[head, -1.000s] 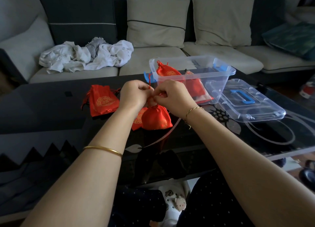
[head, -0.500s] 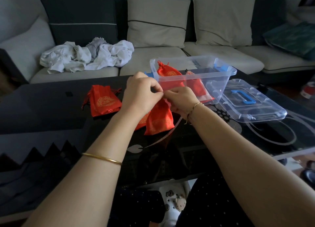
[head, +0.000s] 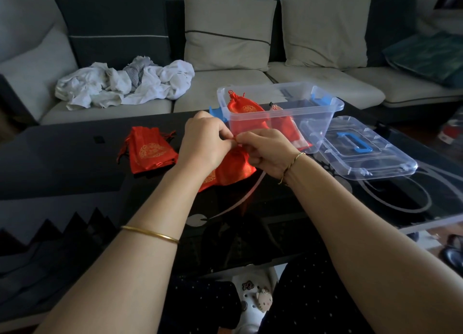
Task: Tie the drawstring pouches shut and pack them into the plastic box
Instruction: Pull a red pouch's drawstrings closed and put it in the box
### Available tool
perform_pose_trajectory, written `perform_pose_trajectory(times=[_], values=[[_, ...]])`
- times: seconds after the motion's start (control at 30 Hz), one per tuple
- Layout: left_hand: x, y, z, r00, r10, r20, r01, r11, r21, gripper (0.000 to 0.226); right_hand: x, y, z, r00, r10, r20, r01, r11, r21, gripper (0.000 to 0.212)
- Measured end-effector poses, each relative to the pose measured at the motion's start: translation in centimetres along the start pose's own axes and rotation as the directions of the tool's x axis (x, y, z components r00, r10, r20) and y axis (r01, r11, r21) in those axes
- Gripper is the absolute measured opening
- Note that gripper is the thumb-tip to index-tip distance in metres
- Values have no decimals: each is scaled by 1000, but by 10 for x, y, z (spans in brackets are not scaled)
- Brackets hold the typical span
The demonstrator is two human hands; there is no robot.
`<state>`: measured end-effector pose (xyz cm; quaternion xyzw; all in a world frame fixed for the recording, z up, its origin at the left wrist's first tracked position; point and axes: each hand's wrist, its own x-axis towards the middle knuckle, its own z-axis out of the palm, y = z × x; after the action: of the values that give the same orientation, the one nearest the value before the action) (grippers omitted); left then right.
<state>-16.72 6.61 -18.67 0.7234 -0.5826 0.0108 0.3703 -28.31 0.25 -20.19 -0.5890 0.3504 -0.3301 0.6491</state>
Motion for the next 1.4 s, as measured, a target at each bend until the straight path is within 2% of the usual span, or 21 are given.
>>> perform_pose_trajectory(times=[0.13, 0.27, 0.4, 0.53, 0.6, 0.67, 0.73, 0.8, 0.87, 0.97, 1.07, 1.17, 1.33, 1.4], values=[[1, -3, 2, 1000, -10, -1, 10, 1000, 19, 5, 0, 2, -4, 999, -46, 3, 46, 990, -136, 16], [2, -10, -5, 999, -28, -16, 29, 999, 34, 10, 8, 6, -18, 977, -182, -110, 128, 916, -381, 20], [2, -14, -6, 999, -8, 45, 5, 997, 76, 11, 20, 14, -31, 952, -225, -206, 100, 868, -486, 9], [0, -7, 2, 994, -28, 101, 24, 999, 42, 12, 23, 20, -27, 936, -243, -255, 72, 842, -535, 15], [1, -7, 4, 983, -104, 150, 115, 991, -70, 13, 19, 23, -26, 961, -169, -221, 41, 872, -488, 15], [2, -8, 4, 968, -182, 170, 213, 958, -191, 12, 12, 25, -26, 992, 4, -127, -44, 949, -314, 20], [3, -8, 6, 963, -219, 156, 252, 940, -232, 13, 8, 26, -29, 988, 147, -42, -152, 976, -157, 31], [4, -6, 7, 962, -230, 146, 261, 930, -257, 15, 4, 26, -32, 977, 215, 17, -213, 975, -62, 26], [6, -3, 9, 959, -242, 145, 274, 920, -280, 18, 0, 28, -36, 960, 256, 112, -248, 965, -82, 18], [11, 0, 11, 940, -300, 165, 340, 871, -353, 21, -4, 34, -41, 942, 286, 175, -219, 920, -326, 21], [16, 4, 14, 919, -352, 179, 395, 804, -444, 20, -6, 37, -43, 980, 184, 70, -126, 857, -500, 13], [22, 7, 18, 900, -389, 194, 429, 722, -542, 20, -8, 31, -50, 999, 9, -51, -35, 852, -523, 16], [30, 20, 20, 910, -367, 193, 398, 638, -660, 20, -26, 5, -64, 965, -230, -130, 90, 750, -655, 11], [36, 30, 18, 911, -347, 222, 387, 539, -748, 19, -28, -10, -69, 940, -307, -150, 131, 728, -673, 12]])
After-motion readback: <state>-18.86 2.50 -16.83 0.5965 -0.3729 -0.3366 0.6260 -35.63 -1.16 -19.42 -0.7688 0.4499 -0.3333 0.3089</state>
